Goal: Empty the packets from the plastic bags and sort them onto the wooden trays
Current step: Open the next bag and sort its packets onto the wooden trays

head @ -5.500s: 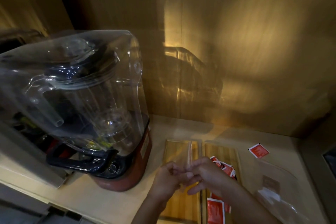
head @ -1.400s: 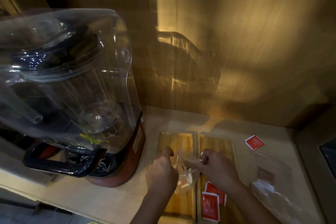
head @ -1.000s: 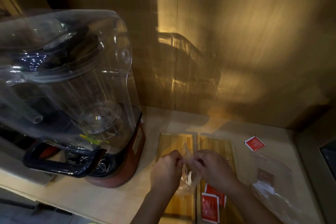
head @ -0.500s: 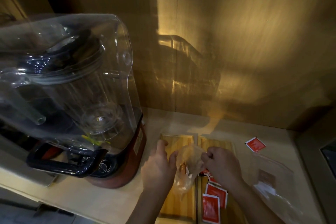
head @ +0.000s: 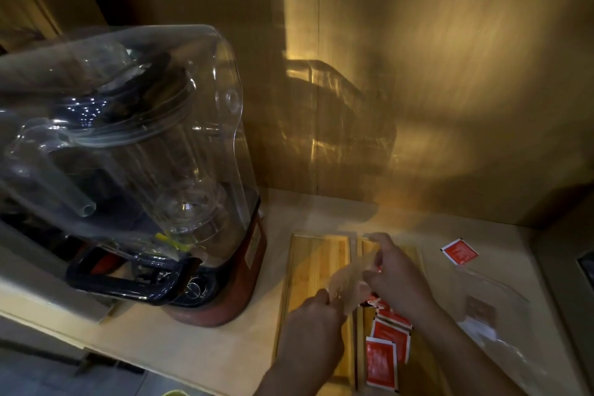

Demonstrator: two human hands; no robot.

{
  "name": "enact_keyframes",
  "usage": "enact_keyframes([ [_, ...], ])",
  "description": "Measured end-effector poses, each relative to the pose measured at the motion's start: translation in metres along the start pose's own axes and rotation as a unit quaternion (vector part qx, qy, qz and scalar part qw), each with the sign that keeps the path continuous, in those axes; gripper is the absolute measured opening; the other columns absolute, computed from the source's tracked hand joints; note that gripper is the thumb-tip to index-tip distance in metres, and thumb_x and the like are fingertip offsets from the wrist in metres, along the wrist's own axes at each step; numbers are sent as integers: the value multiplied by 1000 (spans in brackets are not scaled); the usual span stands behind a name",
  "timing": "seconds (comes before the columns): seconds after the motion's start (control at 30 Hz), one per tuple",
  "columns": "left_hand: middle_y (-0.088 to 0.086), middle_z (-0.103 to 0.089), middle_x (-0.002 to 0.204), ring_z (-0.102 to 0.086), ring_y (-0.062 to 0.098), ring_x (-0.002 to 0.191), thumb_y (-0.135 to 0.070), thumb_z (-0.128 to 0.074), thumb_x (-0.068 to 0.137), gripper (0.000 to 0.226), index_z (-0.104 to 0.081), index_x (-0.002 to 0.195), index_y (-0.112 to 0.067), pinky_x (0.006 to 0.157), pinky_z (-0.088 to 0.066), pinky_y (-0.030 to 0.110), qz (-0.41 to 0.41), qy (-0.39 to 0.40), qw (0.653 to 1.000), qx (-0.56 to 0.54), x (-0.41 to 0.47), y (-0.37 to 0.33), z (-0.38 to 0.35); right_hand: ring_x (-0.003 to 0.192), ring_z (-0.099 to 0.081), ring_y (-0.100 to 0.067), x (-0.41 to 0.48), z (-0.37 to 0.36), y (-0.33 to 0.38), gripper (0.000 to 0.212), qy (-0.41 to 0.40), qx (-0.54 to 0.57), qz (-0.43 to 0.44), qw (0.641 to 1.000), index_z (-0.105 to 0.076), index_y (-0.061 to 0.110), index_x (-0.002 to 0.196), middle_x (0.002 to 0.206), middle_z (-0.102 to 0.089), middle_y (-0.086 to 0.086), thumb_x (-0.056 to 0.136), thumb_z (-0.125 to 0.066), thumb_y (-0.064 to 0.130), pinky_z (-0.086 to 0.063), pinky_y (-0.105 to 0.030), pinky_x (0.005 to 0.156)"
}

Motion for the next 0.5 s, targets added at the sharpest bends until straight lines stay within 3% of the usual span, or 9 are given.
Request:
enact_keyframes([
  [0.07, 8, -56, 121, -57, 26, 108, -20, -44, 95, 31, -53, 123, -13, 86, -48, 37, -41, -5, 999, 16, 0, 1, 5, 90, -57, -18, 7, 4, 2, 61, 10, -12, 12, 1000, -34, 34, 136, 101, -52, 3, 83, -59, 18, -47, -33, 72],
  [0.1, 8, -57, 119, -57, 26, 108, -21, -44, 95, 29, -54, 120, -13, 86, -47, 36, -53, -8, 998, 19, 0, 5, 8, 88, -57, -17, 10, 6, 3, 54, 15, -25, 17, 999, -41, 33, 133, 100, -55, 2, 84, -59, 19, -47, -34, 72],
  [0.17, 6, -57, 115, -57, 24, 106, -25, -43, 95, 26, -56, 115, -15, 84, -46, 35, -63, -26, 998, 15, 1, 16, 16, 85, -57, -16, 16, 8, 4, 27, 40, -61, 25, 997, -63, 24, 110, 97, -62, -1, 84, -59, 21, -48, -34, 76],
  [0.23, 2, -58, 111, -58, 22, 104, -28, -43, 95, 22, -57, 109, -18, 82, -46, 34, -59, -47, 997, -7, 0, 29, 26, 83, -59, -16, 18, 5, 7, 12, 70, -67, 50, 994, -70, 19, 86, 88, -64, 0, 84, -59, 21, -47, -32, 76],
  [0.37, -4, -62, 101, -60, 17, 95, -36, -50, 91, 17, -60, 93, -22, 82, -50, 36, -38, -56, 995, -78, -2, 56, 44, 69, -61, -10, 15, -4, 19, 13, 152, -6, 97, 984, -70, 19, 71, 72, -65, 1, 81, -64, 14, -47, -28, 66],
  [0.43, -7, -61, 88, -59, 13, 86, -38, -57, 87, 15, -59, 78, -26, 80, -50, 36, -46, -27, 989, -139, -2, 62, 47, 51, -53, 1, 11, -5, 29, 11, 202, 20, 107, 973, -72, 15, 70, 61, -61, 4, 79, -66, 11, -42, -18, 52],
  [0.5, -9, -58, 77, -56, 10, 76, -38, -61, 85, 23, -54, 65, -29, 76, -48, 34, -48, 20, 977, -205, -2, 68, 47, 41, -44, -1, 7, -10, 33, 8, 270, 19, 99, 958, -71, 8, 72, 54, -54, 3, 78, -67, 10, -33, -15, 42],
])
Point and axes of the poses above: each hand's wrist, its own x-axis towards the middle knuckle, its own z-axis out of the back of the hand, y = z × x, the point moved 10 cm from there along x, towards the middle knuckle
